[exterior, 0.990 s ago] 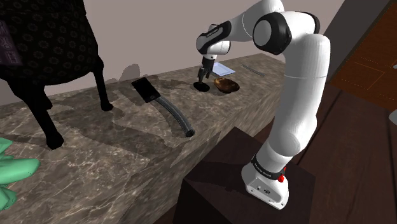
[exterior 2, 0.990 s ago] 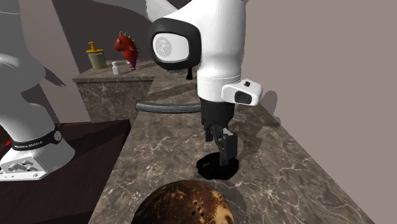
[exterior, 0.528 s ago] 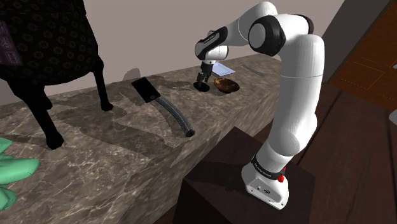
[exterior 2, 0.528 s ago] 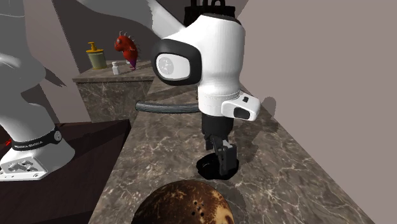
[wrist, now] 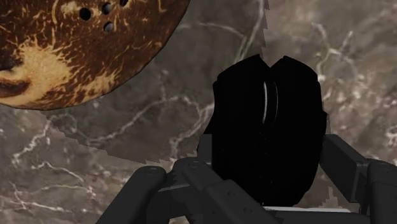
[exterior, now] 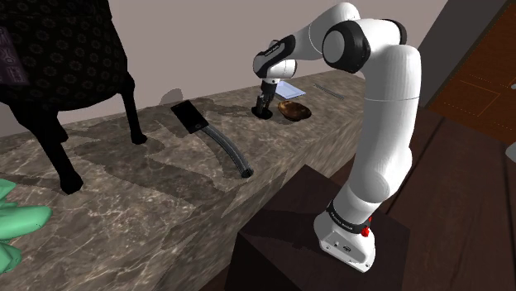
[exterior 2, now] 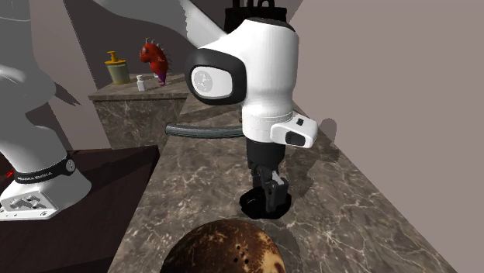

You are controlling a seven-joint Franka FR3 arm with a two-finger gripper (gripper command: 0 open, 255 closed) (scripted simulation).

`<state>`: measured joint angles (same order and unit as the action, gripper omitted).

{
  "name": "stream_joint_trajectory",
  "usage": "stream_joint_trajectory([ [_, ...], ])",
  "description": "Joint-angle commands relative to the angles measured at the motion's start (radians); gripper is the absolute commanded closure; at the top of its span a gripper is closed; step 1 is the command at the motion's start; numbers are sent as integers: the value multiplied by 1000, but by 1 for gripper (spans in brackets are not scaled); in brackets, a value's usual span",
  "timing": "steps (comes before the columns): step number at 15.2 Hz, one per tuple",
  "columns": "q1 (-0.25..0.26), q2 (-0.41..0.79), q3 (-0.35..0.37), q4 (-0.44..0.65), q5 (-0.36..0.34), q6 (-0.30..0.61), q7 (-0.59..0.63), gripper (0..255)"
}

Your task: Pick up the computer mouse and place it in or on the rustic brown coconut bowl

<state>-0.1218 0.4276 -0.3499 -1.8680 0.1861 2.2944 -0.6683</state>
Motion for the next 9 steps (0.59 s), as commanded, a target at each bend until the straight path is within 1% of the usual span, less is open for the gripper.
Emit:
stream_joint_trajectory([
  [1,0,1,0,0,0,0,0,255],
  [9,1,-8,-2,3,-4,-10,2,255],
])
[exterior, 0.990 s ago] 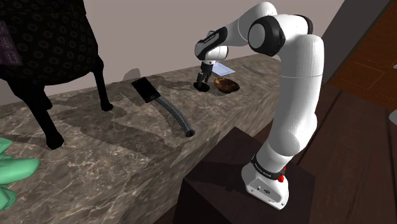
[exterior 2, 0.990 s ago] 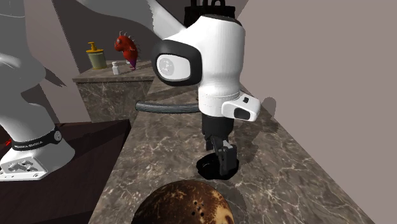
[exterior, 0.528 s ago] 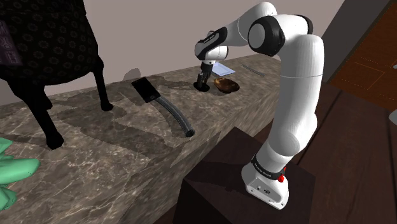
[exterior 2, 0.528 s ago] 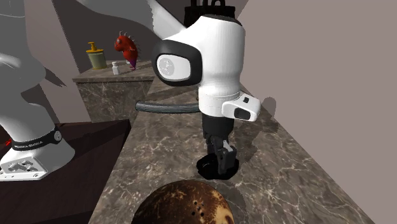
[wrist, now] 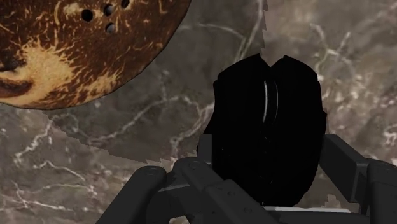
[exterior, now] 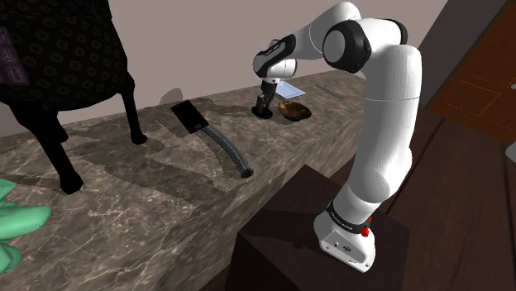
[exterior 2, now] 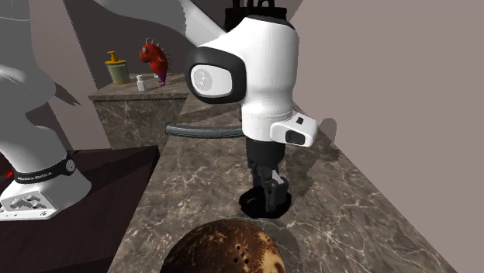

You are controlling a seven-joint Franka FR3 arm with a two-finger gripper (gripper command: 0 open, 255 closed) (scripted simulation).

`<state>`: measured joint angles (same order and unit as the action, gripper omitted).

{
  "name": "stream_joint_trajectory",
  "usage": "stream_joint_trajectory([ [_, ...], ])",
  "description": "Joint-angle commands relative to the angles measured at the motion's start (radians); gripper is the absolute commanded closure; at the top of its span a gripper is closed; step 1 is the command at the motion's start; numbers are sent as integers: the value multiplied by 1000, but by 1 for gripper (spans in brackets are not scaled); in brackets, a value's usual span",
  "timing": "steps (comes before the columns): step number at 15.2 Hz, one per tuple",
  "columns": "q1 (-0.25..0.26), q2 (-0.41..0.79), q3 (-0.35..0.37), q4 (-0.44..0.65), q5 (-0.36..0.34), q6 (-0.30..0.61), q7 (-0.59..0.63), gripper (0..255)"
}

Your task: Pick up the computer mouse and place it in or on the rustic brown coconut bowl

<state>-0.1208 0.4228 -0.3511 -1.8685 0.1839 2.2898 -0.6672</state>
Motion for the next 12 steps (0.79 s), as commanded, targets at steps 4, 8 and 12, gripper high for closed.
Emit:
stream_joint_trajectory([
  [4,6,-33,-9,17,-17,-48,11,255],
  [8,11,-60,-15,35,-30,-92,20,255],
  [12,14,-85,-21,57,-43,-137,28,255],
])
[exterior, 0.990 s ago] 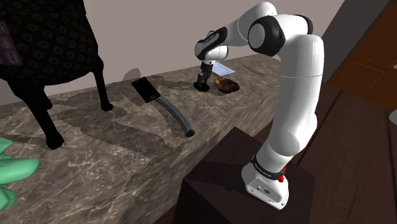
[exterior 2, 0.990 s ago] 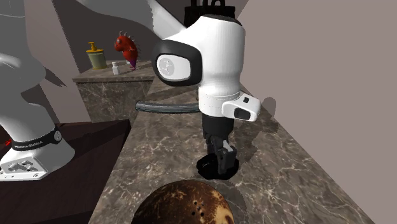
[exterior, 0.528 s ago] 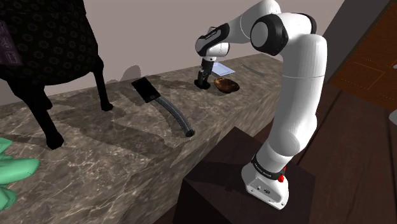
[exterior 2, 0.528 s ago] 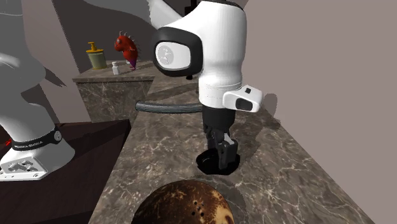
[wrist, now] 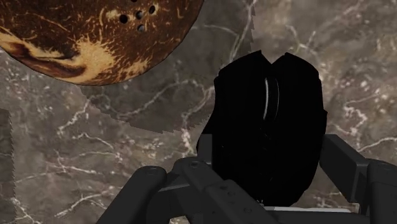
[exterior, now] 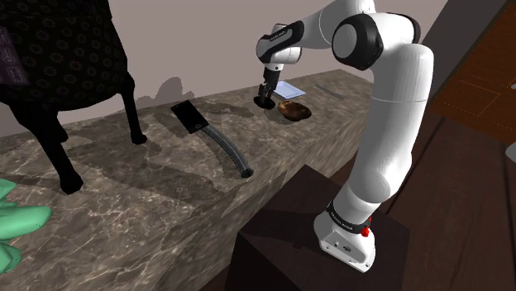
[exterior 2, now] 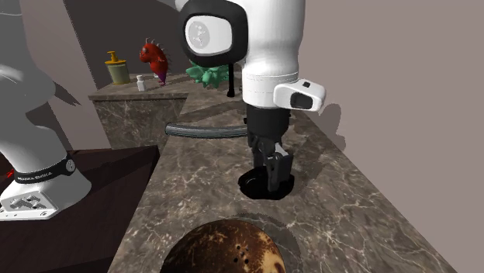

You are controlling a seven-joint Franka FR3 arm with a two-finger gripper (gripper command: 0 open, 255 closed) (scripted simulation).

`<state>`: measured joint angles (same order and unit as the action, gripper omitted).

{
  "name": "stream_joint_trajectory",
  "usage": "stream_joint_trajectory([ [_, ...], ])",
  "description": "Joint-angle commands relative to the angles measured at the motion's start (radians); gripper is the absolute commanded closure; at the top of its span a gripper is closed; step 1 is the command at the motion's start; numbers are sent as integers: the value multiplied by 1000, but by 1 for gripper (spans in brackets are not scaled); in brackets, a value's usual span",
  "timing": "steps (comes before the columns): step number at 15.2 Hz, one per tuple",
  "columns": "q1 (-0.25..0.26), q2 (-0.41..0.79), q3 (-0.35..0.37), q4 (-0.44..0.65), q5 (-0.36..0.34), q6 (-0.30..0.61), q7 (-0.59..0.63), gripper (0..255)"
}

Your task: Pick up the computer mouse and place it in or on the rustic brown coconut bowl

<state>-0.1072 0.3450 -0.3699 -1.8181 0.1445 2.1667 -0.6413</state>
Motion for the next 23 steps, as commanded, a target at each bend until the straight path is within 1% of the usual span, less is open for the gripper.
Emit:
stream_joint_trajectory([
  [1,1,-13,-3,13,-7,-25,4,255],
  [10,6,-57,-11,77,-29,-130,18,255],
  [16,-65,-112,-59,18,-36,-126,-102,255],
  [23,-158,-135,-116,5,-30,-141,-254,255],
])
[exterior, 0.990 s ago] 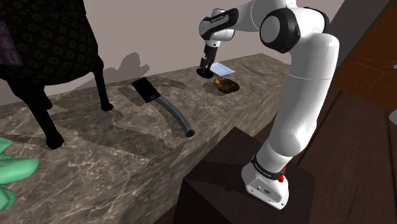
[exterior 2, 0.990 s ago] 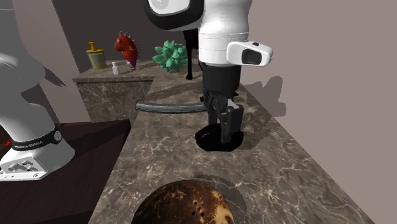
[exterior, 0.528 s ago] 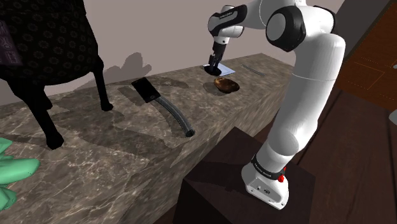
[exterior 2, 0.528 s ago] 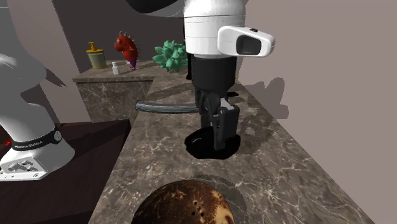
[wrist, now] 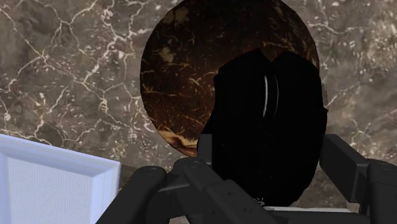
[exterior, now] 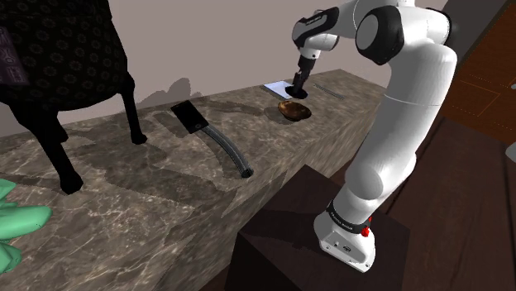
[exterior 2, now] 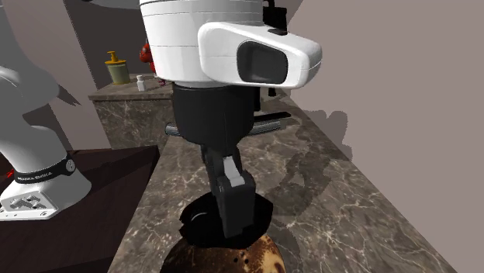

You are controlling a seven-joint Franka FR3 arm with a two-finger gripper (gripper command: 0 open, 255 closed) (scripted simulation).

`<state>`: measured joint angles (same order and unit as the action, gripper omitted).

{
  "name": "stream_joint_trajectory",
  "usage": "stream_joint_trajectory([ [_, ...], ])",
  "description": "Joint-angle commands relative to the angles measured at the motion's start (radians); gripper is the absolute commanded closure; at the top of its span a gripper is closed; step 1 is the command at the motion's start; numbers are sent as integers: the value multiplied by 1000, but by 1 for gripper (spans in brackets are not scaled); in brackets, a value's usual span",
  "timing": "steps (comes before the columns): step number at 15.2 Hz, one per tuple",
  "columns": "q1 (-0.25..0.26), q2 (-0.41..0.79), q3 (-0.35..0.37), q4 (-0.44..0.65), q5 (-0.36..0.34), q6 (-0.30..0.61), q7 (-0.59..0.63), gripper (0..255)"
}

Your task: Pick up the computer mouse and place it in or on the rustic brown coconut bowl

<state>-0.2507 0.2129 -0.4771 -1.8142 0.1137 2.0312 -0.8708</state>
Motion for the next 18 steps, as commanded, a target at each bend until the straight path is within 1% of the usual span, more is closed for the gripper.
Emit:
stream_joint_trajectory([
  [1,-29,-3,-17,4,3,-9,-48,255],
  [2,-31,-3,-18,5,4,-9,-51,255],
  [18,-46,90,2,-110,66,186,-93,255],
])
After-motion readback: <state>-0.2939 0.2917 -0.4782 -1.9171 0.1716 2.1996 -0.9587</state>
